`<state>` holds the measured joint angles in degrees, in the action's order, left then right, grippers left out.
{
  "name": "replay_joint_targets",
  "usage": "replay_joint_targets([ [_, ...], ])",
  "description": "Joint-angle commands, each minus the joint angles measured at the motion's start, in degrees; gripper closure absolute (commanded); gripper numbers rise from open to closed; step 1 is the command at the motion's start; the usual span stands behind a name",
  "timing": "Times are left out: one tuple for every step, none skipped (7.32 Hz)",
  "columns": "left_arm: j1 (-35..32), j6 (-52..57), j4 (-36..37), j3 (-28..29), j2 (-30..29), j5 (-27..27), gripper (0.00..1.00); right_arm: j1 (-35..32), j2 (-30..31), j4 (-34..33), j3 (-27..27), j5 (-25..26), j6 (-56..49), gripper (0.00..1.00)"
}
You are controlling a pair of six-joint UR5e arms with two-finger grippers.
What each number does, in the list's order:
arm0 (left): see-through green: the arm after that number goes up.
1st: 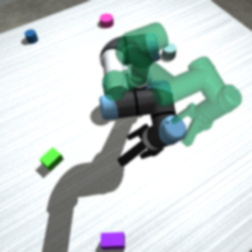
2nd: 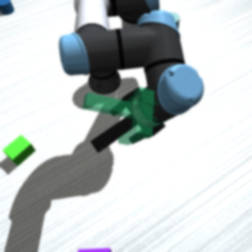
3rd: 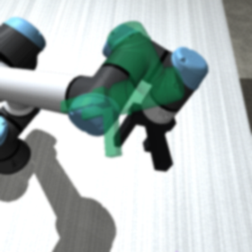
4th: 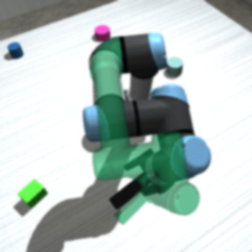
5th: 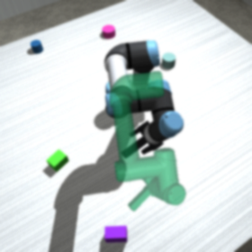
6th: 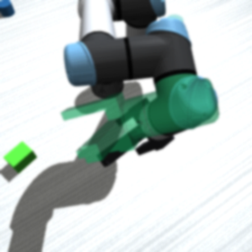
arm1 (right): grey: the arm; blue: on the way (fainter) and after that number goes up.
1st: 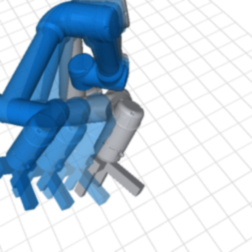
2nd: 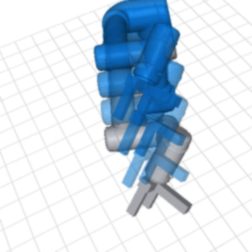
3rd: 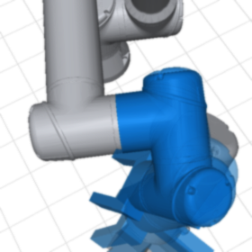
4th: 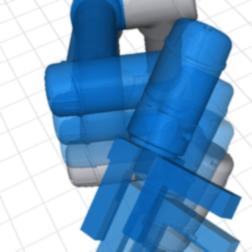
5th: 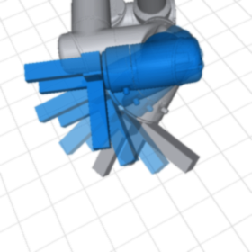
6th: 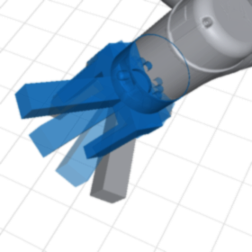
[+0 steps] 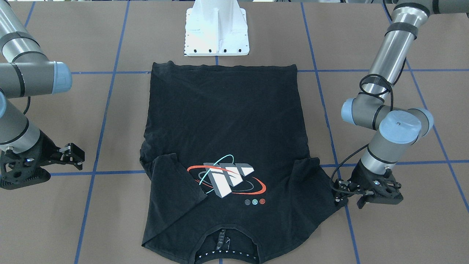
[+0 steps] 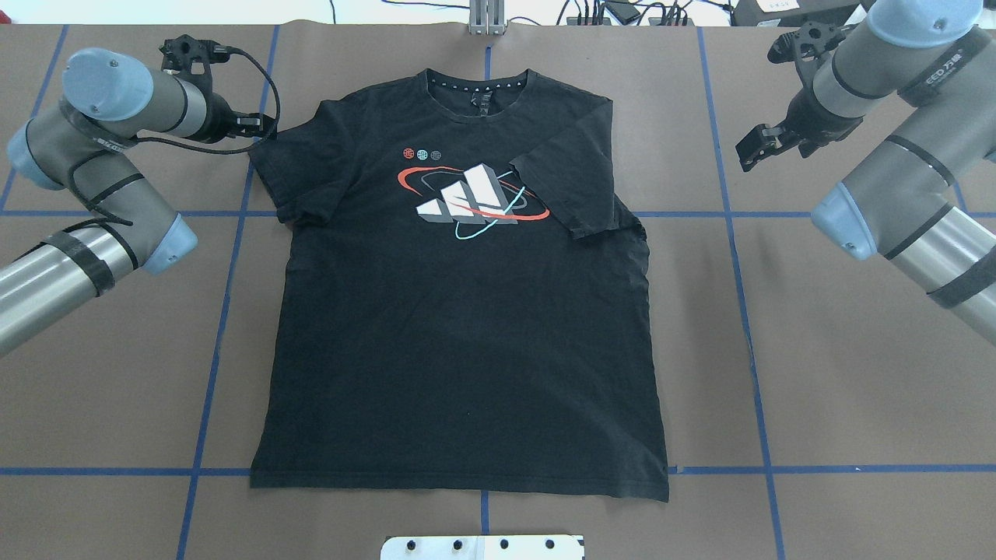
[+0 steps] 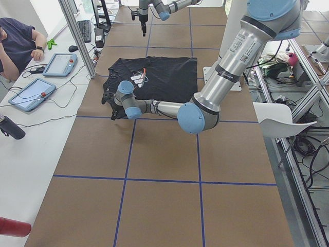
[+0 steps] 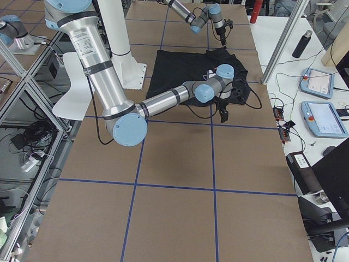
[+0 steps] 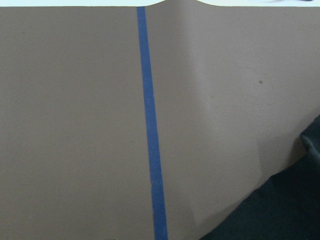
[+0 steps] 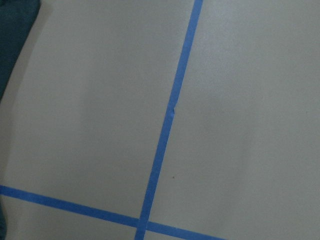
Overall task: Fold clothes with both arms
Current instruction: 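Release the sleeve and raise the right gripper while the left arm approaches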
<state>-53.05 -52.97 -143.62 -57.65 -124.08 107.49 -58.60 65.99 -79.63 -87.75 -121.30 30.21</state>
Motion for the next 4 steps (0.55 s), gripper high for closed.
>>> replay_joint_targets([
  [0.32,-0.02,-0.09,0.69,0.07,-0.08,0.4,0.06,-0.08,0.0,0.12,0.01,0.11,0.0],
  [0.32,-0.02,0.0,0.69,0.07,-0.08,0.48,0.06,-0.08,0.0,0.12,0.01,0.11,0.0],
  [0.32,-0.02,0.0,0.78,0.07,-0.08,0.52,0.06,-0.16,0.0,0.12,0.1,0.2,0.0],
  [0.32,-0.02,0.0,0.78,0.24,-0.08,0.57,0.06,-0.25,0.0,0.21,0.1,0.29,0.0],
])
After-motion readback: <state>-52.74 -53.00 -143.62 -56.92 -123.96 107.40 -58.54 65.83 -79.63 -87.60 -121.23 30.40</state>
